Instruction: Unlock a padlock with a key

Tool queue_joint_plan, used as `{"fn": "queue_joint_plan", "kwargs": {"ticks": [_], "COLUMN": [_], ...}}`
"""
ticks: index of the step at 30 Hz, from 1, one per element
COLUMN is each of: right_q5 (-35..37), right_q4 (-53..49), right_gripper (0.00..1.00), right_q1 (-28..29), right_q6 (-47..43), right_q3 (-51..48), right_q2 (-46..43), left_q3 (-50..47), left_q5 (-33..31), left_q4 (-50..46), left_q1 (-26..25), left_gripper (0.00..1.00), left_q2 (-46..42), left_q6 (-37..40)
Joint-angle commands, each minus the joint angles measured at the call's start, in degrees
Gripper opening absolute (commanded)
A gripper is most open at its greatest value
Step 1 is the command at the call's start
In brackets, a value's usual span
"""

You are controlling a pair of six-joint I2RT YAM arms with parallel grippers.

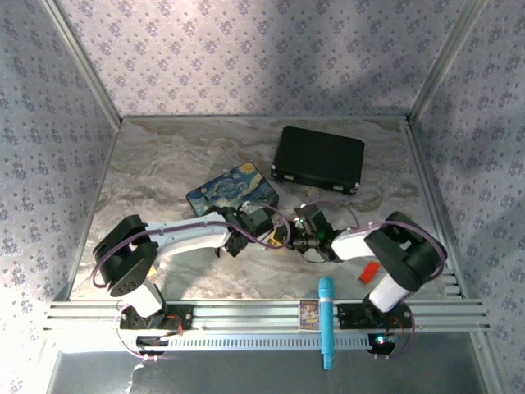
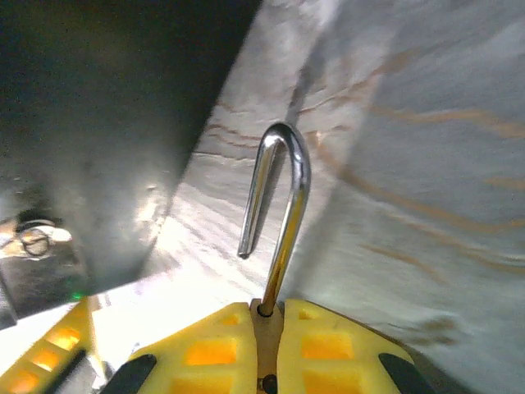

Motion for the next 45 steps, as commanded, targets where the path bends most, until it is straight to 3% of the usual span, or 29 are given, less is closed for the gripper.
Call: {"fn": "queue_joint_plan", "kwargs": {"ticks": [1, 5, 9, 17, 23, 26, 32, 35, 36, 37, 41, 45], "right_q5": [-2.4, -1.9, -1.4, 0.2, 2.6, 3.6, 2.2, 6.6, 9.2, 11.3, 20.6, 33.8], "right_q4": [-31.2, -47.0, -56.1, -65.2, -67.7, -68.3, -68.1, -68.7, -69.2, -69.6, -69.5, -58.1], "right_gripper": [0.0, 0.0, 0.0, 0.0, 0.1, 0.2, 0.53, 0.66, 0.74, 0.97, 0.99, 0.99], "right_q1": [-3.8, -8.4, -12.3, -16.2, -15.9, -16.0, -16.5, -16.7, -16.7, -16.9, -18.7, -20.7], "right_q6": [-13.9, -25.5, -33.3, -40.9, -42.2, -42.1, -41.0, -40.3, -39.9, -39.7, -40.0, -42.4], "right_q3": [2.4, 7.4, 11.8, 18.1, 21.1, 21.8, 22.3, 23.7, 24.3, 24.9, 27.1, 21.4], "right_q2": [-3.0, -3.7, -2.0, 0.2, 0.7, 0.2, -2.7, -5.3, -6.4, -7.6, -14.0, -26.5], "left_q3": [0.0, -2.3, -5.8, -10.0, -11.3, -13.8, -17.1, -17.4, -17.4, -17.1, -17.7, -21.2], "left_q5": [-3.8, -2.7, 3.1, 7.2, 11.5, 15.0, 19.3, 16.5, 14.7, 13.8, 10.6, 12.1], "left_q4": [-2.3, 1.0, 5.9, 9.5, 12.0, 13.8, 14.4, 14.7, 14.7, 14.7, 16.6, 23.2], "left_q1": [1.9, 5.0, 10.3, 20.3, 20.6, 20.6, 20.9, 22.1, 23.1, 24.2, 32.1, 43.5], "left_gripper": [1.0, 1.0, 1.0, 1.0, 1.0, 1.0, 1.0, 1.0, 1.0, 1.0, 1.0, 1.0], "left_q2": [-0.9, -5.4, -10.9, -16.7, -20.9, -25.0, -37.0, -42.4, -44.1, -45.2, -48.0, -45.0], "left_q6": [-6.4, -6.0, -3.5, -0.3, -1.6, -3.6, -7.9, -9.6, -10.1, -10.0, -10.7, -12.3]}}
